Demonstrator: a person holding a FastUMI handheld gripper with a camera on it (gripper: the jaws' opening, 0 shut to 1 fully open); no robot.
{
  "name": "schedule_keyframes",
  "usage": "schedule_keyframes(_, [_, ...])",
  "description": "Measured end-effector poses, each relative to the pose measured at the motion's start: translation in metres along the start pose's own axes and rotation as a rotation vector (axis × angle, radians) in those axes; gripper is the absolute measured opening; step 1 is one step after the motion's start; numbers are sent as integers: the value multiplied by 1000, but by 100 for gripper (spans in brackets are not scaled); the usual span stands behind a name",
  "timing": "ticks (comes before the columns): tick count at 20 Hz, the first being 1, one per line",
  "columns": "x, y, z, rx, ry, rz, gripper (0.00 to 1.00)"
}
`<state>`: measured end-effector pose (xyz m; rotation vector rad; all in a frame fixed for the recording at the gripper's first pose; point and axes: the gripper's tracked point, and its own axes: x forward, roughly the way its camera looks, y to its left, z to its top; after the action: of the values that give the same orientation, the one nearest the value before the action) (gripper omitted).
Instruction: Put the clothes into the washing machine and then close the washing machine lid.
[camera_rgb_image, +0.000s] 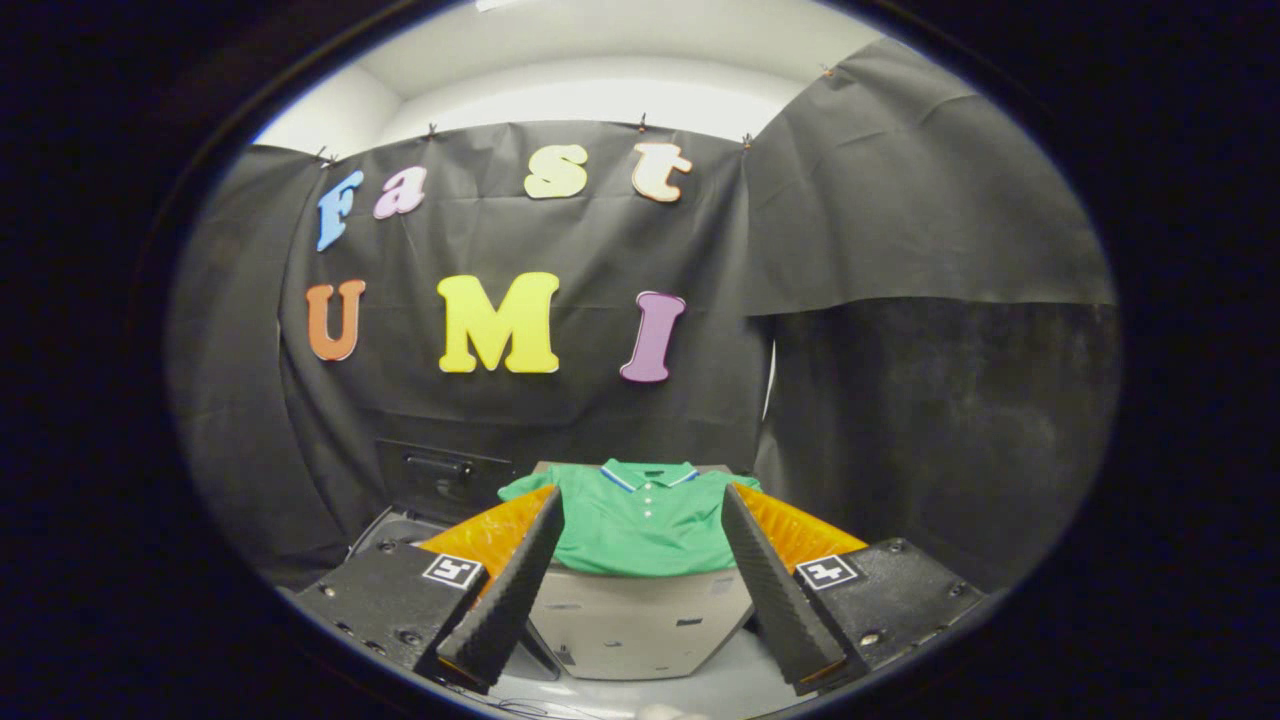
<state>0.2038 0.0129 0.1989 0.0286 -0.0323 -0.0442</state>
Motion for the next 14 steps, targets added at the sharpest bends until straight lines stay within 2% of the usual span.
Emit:
schedule_keyframes(3, [58, -8, 18, 5, 26, -1, 99])
schedule_keyframes(8, [153, -16, 13, -25, 137, 17, 99])
schedule_keyframes(14, [245, -19, -53, -89, 335, 43, 99])
